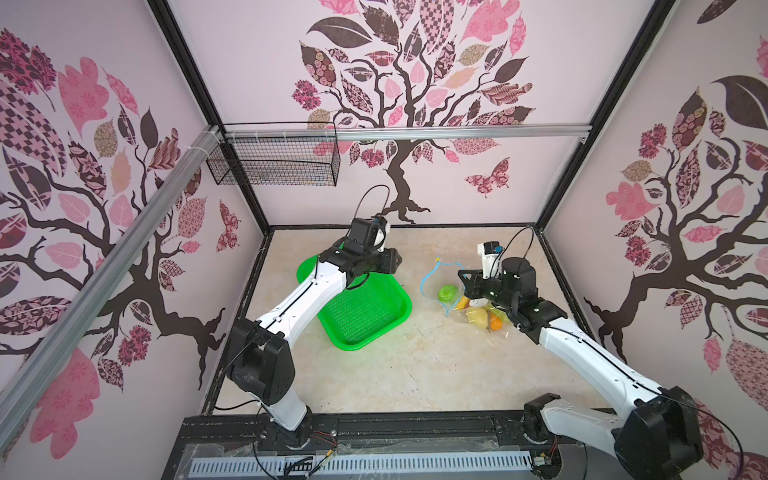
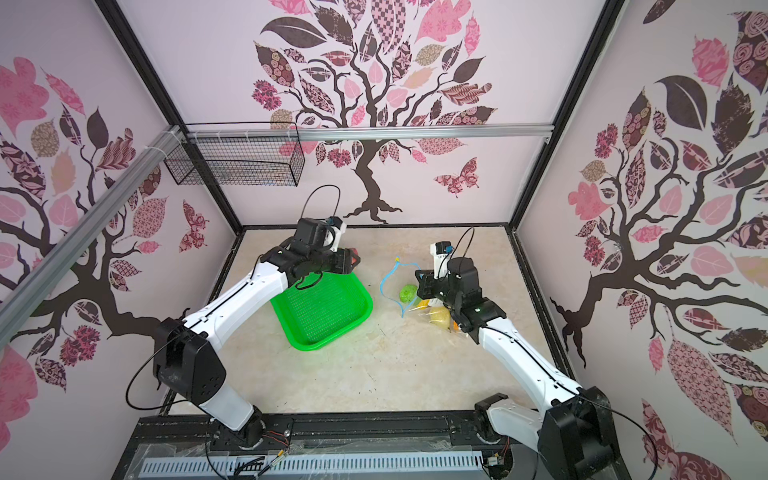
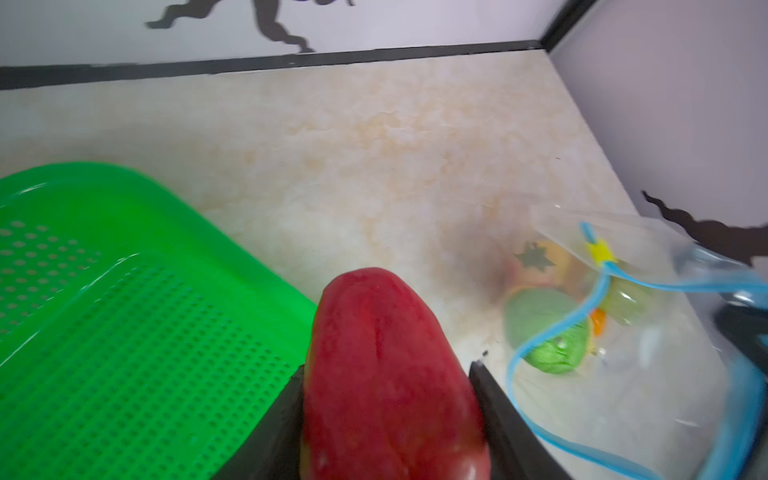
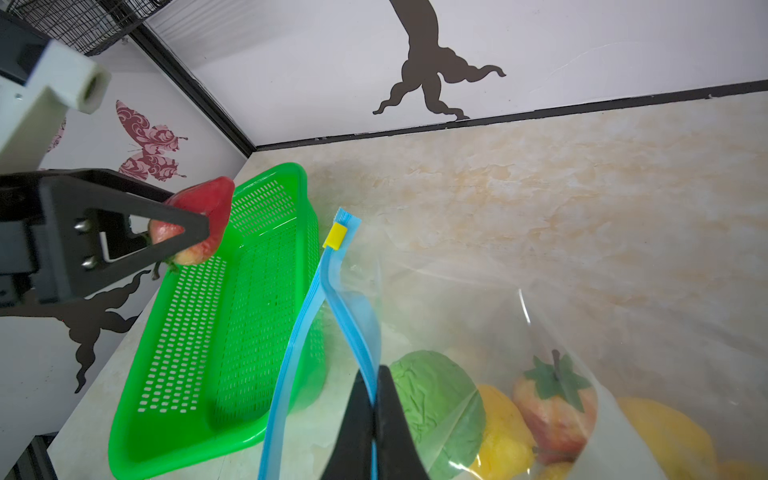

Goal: Place the food in the zip-top bag and seal the zipper
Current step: 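Lift the red fruit and carry it with the left gripper into the bag mouth, then open the left gripper to drop the red fruit into the bag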

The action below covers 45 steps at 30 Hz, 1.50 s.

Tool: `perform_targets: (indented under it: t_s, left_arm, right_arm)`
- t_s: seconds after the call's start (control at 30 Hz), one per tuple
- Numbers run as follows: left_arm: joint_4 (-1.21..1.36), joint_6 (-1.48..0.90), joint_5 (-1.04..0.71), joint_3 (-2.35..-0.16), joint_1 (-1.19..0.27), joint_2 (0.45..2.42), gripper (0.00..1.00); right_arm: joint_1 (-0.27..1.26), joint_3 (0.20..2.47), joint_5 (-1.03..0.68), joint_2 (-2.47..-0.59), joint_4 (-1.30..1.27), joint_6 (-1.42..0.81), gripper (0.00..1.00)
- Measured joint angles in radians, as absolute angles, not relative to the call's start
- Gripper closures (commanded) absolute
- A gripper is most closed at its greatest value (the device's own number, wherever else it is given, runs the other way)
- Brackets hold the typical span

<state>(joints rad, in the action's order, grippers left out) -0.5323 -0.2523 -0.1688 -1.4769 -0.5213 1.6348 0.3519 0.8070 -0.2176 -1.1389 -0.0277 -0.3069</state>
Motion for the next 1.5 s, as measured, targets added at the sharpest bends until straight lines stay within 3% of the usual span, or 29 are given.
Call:
perform_targets:
  t_s: [0.33,0.87,0.93,1.03,1.27,1.5]
  left_arm:
    - [-0.427,-0.266,-0.23,-1.479,-0.671,1.638,0.47]
    - [-0.427,-0.328,-0.336,-1.52,-0.706,1.842,0.43]
    - [-0.431,-0.339,-0.347,-1.525,-0.71,1.849,0.36]
    - [-0.435,-0.353,-0.359,-1.542,-0.712,1.856,0.15]
    - [-0.449,-0.366,-0.344,-1.562,-0.714,1.838,0.12]
    - [-0.462,-0.34,-0.172,-1.546,-0.699,1.665,0.02]
  right_arm:
    - [0.352,0.807,-0.252,-1.139,-0.034,-0.307,1.0]
    - [0.352,0.807,-0.258,-1.139,-0.035,-0.307,1.0]
    - [0.352,0.807,-0.258,-1.139,-0.035,-0.307,1.0]
    - [0.352,0.807,-0.258,-1.139,-0.034,-0.307,1.0]
    - [0.352,0.807,-0.255,-1.139,-0.034,-0.307,1.0]
    - [0.352,0.807,-0.242,-1.139,-0.034,-0.306,1.0]
